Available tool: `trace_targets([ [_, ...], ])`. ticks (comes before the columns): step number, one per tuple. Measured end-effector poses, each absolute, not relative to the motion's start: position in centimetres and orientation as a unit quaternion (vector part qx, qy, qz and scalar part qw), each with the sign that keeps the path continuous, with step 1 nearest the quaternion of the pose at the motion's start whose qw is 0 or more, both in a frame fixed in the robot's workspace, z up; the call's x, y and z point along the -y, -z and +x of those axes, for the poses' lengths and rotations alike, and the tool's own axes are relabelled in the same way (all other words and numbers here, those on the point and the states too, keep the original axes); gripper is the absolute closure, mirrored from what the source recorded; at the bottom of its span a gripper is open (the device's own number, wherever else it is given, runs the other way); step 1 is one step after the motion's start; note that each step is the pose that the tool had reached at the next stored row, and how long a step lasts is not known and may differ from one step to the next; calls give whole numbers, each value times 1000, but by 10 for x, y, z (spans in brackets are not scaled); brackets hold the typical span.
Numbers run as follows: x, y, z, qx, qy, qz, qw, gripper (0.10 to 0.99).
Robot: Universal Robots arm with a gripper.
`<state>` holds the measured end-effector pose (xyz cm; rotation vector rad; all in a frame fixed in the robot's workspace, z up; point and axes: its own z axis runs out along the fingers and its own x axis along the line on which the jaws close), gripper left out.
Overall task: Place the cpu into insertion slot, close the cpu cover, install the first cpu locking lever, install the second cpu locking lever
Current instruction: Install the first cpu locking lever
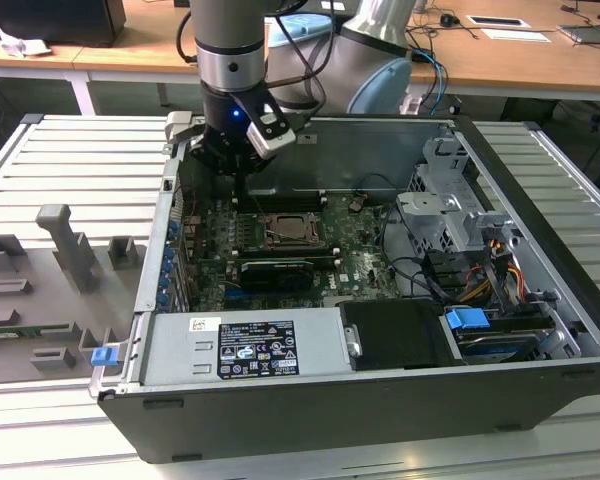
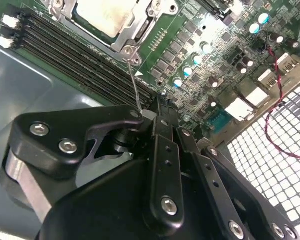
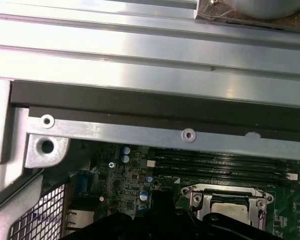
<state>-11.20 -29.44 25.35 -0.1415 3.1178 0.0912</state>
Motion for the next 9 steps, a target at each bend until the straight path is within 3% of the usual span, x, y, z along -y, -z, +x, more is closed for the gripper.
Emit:
trace_targets([
  [9, 294, -253, -106, -999, -29, -45, 10, 980],
])
